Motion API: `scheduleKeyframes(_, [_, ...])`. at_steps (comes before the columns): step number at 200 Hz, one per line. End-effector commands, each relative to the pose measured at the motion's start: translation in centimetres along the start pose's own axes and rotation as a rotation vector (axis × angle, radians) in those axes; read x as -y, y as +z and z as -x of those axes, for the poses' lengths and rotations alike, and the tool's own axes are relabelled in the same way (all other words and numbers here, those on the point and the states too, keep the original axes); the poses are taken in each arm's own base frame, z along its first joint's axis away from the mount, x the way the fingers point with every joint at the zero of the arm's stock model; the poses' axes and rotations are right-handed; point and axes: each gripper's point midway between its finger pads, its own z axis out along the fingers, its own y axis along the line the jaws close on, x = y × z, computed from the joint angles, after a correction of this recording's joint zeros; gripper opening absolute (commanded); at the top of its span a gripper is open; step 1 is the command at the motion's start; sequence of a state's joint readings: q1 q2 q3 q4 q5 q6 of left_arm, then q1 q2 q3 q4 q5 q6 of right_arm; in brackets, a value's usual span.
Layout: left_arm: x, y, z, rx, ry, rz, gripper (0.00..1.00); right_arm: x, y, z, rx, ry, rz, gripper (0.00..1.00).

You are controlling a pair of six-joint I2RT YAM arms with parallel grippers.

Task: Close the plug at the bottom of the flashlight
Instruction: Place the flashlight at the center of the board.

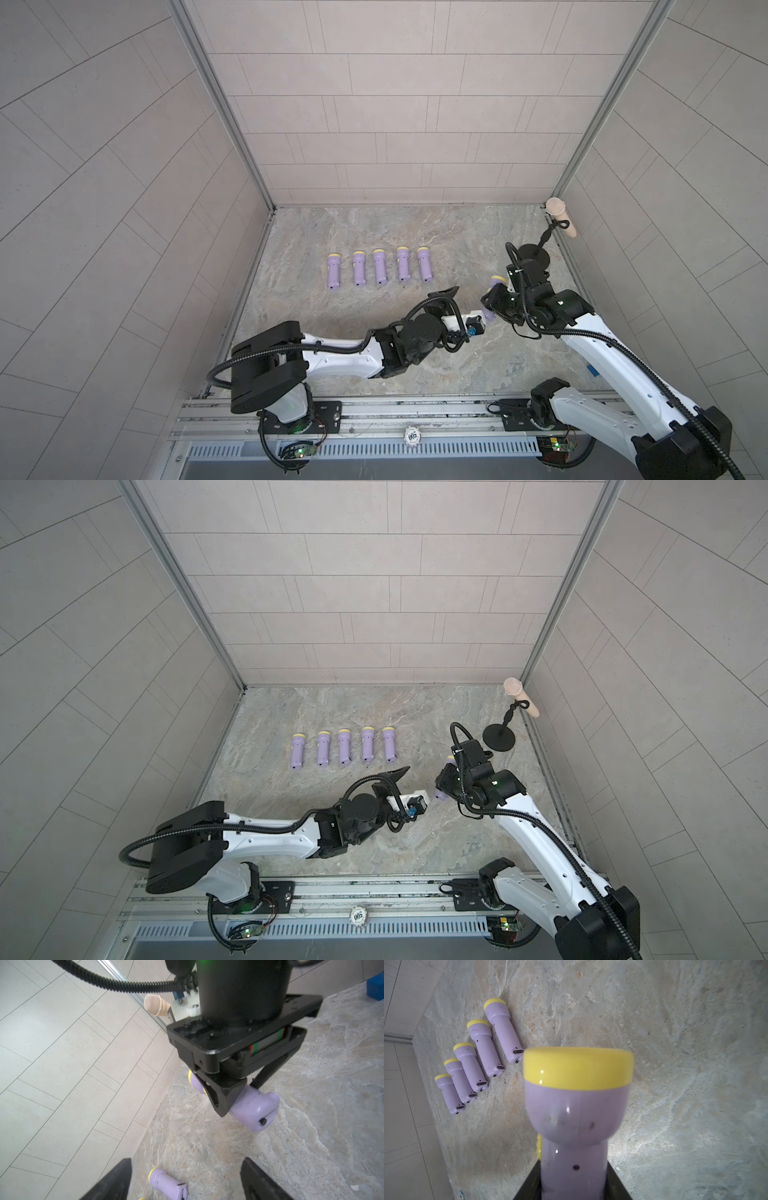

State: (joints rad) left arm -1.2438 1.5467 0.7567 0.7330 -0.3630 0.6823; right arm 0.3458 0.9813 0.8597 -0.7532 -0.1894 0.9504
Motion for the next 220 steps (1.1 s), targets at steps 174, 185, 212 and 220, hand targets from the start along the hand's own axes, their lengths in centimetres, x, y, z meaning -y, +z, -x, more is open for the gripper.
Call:
scheduleKeyframes(174, [-16.3, -5.3, -5.6, -0.199, -0.673, 0.363, 0.99, -3.1, 0.8, 5.8, 0.030, -0.352, -0.149, 0.00])
scheduleKeyframes(185, [-17.2, -6.0, -6.6, -0.222, -0.699, 0.401, 0.99, -3.5, 1.8, 6.3, 0.014, -0.367, -0.164, 0.00])
scheduleKeyframes(212, [-18.2, -7.4, -8.8, -0.277, -0.731, 0.471, 0.99, -3.9, 4.8, 7.2, -0.050, -0.424, -0.224, 0.00])
scheduleKeyframes(220, [-18.5, -7.7, -9.3, -0.295, -0.738, 0.488, 1.00, -4.0, 6.0, 7.4, -0.082, -0.436, -0.253, 0.00])
